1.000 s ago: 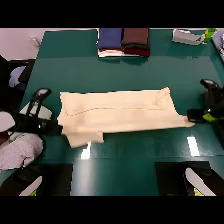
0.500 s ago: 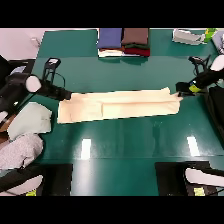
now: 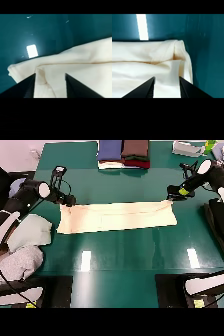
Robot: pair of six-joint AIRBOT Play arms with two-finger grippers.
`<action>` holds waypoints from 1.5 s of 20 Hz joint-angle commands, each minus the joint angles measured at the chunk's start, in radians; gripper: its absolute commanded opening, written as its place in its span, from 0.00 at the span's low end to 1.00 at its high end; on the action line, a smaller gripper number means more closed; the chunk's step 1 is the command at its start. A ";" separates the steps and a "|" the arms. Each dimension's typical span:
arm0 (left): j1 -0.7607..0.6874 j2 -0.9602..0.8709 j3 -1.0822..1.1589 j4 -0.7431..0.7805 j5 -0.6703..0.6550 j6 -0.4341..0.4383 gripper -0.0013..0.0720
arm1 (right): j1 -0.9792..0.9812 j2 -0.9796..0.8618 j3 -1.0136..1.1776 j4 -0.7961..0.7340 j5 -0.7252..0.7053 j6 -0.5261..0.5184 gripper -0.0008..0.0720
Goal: Fold the shirts.
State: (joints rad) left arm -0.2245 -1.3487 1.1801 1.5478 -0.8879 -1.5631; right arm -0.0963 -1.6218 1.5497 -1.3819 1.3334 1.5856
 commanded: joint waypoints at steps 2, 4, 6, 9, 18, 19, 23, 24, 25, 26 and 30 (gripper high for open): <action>0.000 0.001 0.066 -0.050 -0.184 0.006 0.05 | -0.061 0.005 -0.024 0.001 0.067 -0.044 0.84; -0.006 0.000 0.066 -0.077 -0.200 0.008 0.05 | -0.102 0.016 -0.108 0.002 0.061 -0.043 0.88; -0.032 -0.001 0.066 -0.094 -0.192 0.008 0.05 | -0.121 0.015 -0.189 0.003 0.026 -0.043 0.88; -0.100 -0.007 0.066 -0.107 -0.137 -0.016 0.05 | -0.121 0.015 -0.280 0.077 -0.051 -0.044 0.88; -0.156 -0.008 0.066 -0.264 -0.048 -0.019 0.05 | -0.018 0.016 -0.314 0.122 -0.116 -0.097 0.05; -0.156 -0.011 0.066 -0.278 -0.048 -0.019 0.05 | -0.010 0.020 -0.314 0.114 -0.110 -0.095 0.04; -0.222 -0.056 0.068 -0.320 -0.009 -0.034 0.05 | -0.013 0.126 -0.314 0.014 -0.045 -0.063 0.03; -0.253 -0.080 0.074 -0.324 0.011 -0.034 0.05 | -0.013 0.169 -0.314 -0.005 -0.019 -0.056 0.03; -0.284 -0.110 0.087 -0.326 0.024 -0.034 0.05 | -0.013 0.212 -0.314 -0.010 0.004 -0.053 0.03; -0.312 -0.144 0.105 -0.328 0.032 -0.034 0.05 | -0.013 0.261 -0.314 -0.006 0.033 -0.050 0.03; -0.400 -0.321 0.270 -0.334 0.005 -0.033 0.05 | -0.011 0.430 -0.283 0.061 0.135 -0.029 0.03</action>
State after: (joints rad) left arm -0.5667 -1.5658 1.3582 1.2243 -0.8753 -1.5951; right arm -0.1089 -1.3018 1.2449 -1.3605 1.3922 1.5360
